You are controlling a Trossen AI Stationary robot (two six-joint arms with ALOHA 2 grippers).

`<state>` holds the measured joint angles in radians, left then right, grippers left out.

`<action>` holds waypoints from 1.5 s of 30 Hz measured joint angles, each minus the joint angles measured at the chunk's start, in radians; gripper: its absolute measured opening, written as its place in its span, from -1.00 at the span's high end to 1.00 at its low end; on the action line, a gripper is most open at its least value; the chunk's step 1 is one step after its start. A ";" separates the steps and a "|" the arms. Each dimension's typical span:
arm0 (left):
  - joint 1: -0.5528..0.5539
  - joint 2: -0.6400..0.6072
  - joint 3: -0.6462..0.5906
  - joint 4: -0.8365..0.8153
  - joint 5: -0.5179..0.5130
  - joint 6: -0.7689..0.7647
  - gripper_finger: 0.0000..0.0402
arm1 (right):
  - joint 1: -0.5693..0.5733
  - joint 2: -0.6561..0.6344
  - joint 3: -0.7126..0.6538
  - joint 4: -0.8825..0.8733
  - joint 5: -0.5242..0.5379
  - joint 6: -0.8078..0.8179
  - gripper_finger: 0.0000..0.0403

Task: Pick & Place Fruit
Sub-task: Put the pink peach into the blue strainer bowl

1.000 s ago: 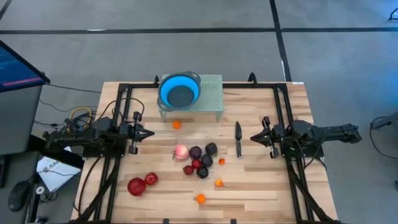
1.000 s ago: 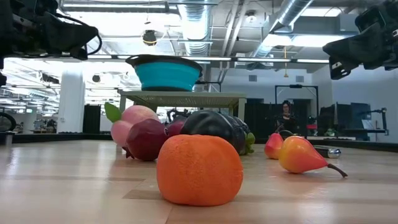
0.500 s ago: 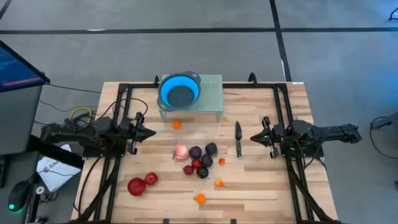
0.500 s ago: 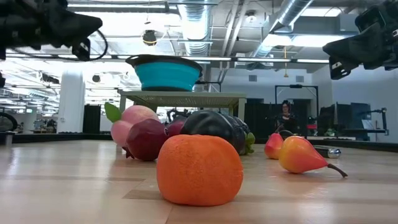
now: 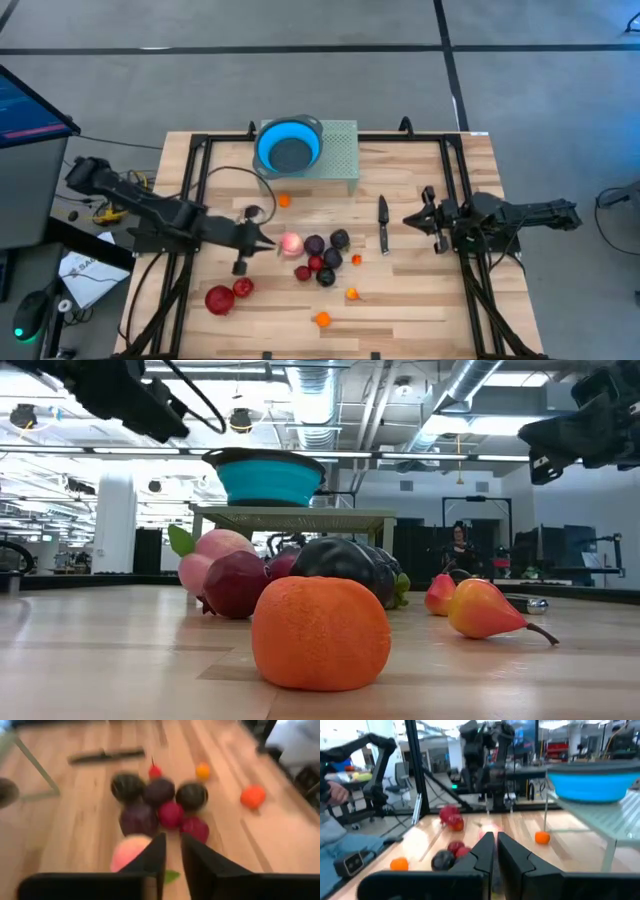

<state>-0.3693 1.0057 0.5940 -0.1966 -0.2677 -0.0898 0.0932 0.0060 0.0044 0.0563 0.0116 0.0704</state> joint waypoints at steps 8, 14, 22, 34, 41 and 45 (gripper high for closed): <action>0.001 0.106 0.065 -0.055 0.049 -0.145 -0.08 | 0.001 0.000 0.000 0.095 -0.008 0.033 0.92; -0.004 0.185 0.065 -0.060 0.009 -0.110 -0.58 | 0.011 0.000 0.000 0.126 -0.009 0.048 0.92; -0.012 0.348 0.065 -0.055 -0.275 -0.284 -0.75 | 0.043 0.000 0.000 0.136 -0.011 0.080 0.92; -0.018 0.484 0.065 0.091 -0.294 -0.468 -0.75 | 0.058 0.000 0.000 0.132 -0.011 0.080 0.92; -0.018 0.575 0.065 0.226 -0.301 -0.476 -0.75 | 0.058 0.000 0.000 0.131 -0.011 0.080 0.92; -0.018 0.621 0.066 0.296 -0.306 -0.476 -0.75 | 0.058 0.000 0.000 0.131 -0.011 0.080 0.92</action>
<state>-0.3870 1.6269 0.6601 0.0997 -0.5736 -0.5656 0.1509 0.0059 0.0044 0.1875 0.0002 0.1501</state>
